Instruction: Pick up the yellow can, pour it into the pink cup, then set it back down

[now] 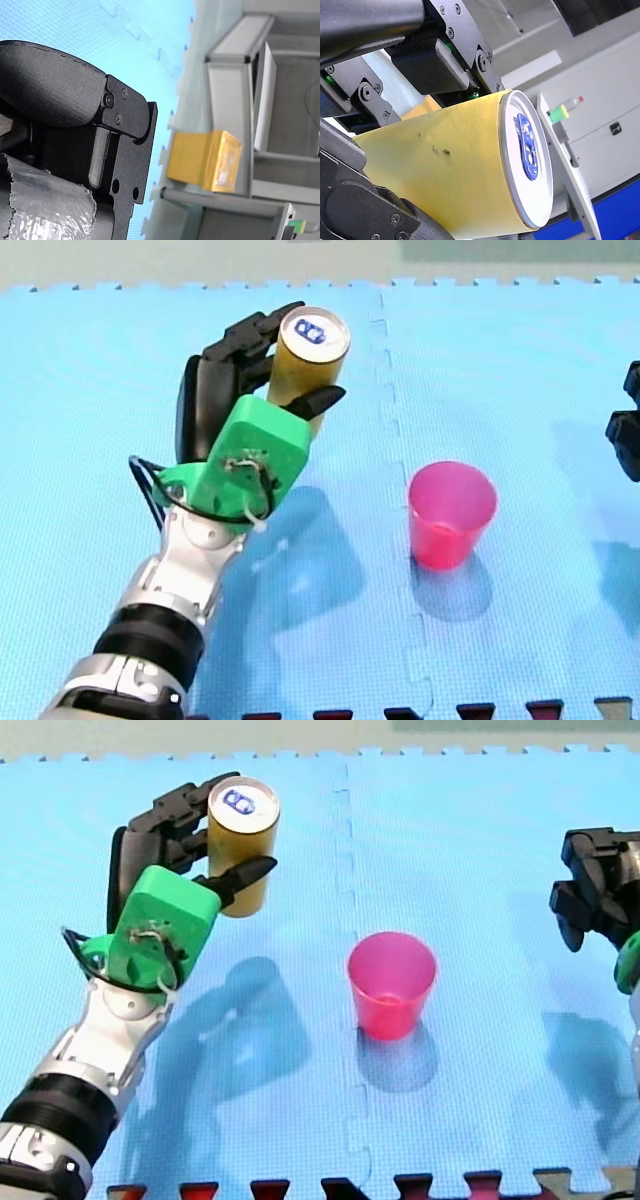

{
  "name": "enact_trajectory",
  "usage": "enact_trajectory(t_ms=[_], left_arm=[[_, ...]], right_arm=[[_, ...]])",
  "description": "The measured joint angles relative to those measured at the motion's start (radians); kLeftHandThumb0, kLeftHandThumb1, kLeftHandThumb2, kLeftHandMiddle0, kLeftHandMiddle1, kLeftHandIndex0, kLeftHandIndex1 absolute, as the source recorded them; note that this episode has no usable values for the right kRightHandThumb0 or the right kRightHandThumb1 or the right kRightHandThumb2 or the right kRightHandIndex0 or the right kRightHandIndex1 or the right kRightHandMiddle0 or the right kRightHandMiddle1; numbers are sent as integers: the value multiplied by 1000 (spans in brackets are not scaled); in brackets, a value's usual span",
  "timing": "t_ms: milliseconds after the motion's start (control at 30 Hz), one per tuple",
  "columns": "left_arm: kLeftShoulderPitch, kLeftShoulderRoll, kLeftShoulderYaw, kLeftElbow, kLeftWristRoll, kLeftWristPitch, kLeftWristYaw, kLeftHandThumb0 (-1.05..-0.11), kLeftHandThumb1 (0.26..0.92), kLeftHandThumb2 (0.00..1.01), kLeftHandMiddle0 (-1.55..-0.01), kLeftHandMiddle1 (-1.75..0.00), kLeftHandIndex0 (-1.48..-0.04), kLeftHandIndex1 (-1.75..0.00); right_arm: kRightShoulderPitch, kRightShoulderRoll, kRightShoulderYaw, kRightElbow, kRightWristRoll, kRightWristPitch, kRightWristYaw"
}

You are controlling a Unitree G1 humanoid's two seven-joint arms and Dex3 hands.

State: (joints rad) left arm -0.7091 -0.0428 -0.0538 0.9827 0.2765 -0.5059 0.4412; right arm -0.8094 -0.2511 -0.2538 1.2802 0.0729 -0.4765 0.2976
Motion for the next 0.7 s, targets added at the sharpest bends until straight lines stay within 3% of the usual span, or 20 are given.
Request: enact_trajectory(t_ms=[433, 700], left_arm=[[-38, 8, -57, 26, 76, -1, 91, -418, 763, 0, -1349, -4, -1216, 0], [-37, -5, -105, -26, 123, -5, 119, -435, 763, 0, -1345, -1, -1210, 0]], right_arm=[[0, 4, 0, 2, 0, -3, -4], [-2, 8, 1, 6, -2, -2, -12]])
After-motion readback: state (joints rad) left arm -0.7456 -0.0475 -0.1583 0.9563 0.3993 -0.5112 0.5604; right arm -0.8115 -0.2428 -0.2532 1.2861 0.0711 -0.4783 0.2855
